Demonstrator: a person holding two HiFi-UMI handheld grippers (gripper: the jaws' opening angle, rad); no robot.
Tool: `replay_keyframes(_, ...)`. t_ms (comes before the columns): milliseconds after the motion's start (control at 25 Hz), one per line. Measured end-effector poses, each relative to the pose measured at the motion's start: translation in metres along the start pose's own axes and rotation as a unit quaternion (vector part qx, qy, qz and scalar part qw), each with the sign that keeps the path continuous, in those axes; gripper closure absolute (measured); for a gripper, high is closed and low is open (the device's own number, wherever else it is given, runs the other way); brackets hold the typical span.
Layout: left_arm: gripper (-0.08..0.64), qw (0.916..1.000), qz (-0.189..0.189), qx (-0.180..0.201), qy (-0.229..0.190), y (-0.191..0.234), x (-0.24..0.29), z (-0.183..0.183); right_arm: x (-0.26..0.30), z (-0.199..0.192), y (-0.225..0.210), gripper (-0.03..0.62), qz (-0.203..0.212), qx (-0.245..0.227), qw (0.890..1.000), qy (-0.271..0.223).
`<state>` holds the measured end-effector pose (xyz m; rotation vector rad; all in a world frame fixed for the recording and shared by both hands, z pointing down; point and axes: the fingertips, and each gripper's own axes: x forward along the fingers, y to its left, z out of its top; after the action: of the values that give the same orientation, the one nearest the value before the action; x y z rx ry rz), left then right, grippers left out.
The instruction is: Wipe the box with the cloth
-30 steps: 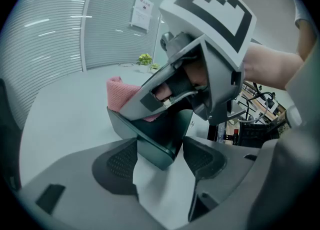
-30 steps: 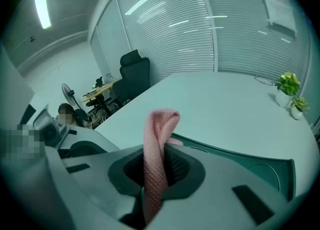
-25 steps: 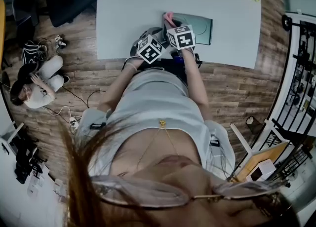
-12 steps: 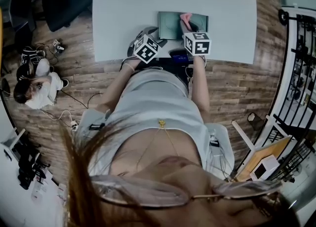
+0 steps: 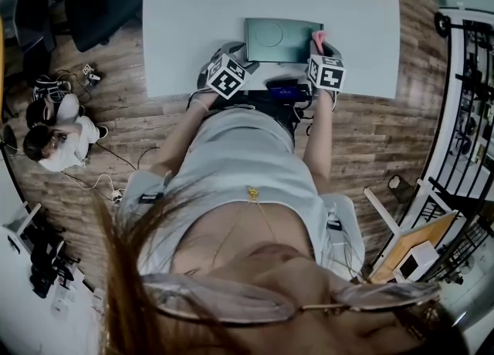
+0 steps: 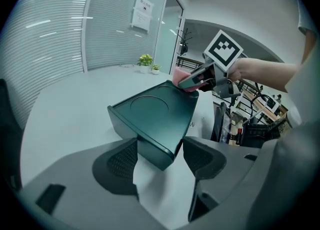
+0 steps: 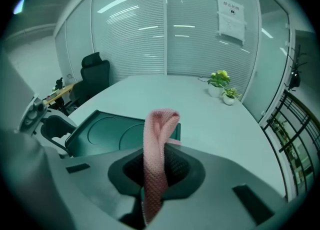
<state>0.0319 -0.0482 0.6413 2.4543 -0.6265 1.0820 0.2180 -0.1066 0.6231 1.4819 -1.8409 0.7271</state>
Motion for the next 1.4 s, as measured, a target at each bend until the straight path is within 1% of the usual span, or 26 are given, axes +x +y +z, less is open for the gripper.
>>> replay_keyframes(80, 0.275, 1.0, 0.0, -0.001, 0.0, 0.001, 0.0, -0.001, 0.004, -0.006, -0.002, 0.553, -0.005, 0.001, 1.0, 0.009)
replay_keyframes(400, 0.275, 1.0, 0.001, -0.002, -0.001, 0.001, -0.002, -0.001, 0.006, -0.008, 0.002, 0.554, -0.032, -0.016, 0.999, 0.023)
replay_keyframes(840, 0.275, 1.0, 0.0, -0.001, -0.002, 0.001, -0.001, 0.001, 0.002, -0.014, 0.009, 0.553, -0.028, -0.019, 0.999, 0.027)
replay_keyframes(1160, 0.275, 1.0, -0.001, 0.0, -0.001, -0.003, 0.0, 0.004, 0.008, -0.01, 0.025, 0.554, 0.001, -0.032, 0.999, 0.034)
replay_keyframes(1280, 0.275, 1.0, -0.001, -0.001, -0.002, -0.003, 0.001, 0.004, 0.011, -0.008, 0.033, 0.554, 0.005, -0.039, 0.998, 0.038)
replay_keyframes(1400, 0.275, 1.0, -0.001, 0.0, -0.001, -0.001, 0.001, 0.003, 0.013, -0.005, 0.044, 0.554, 0.018, -0.037, 0.999, 0.035)
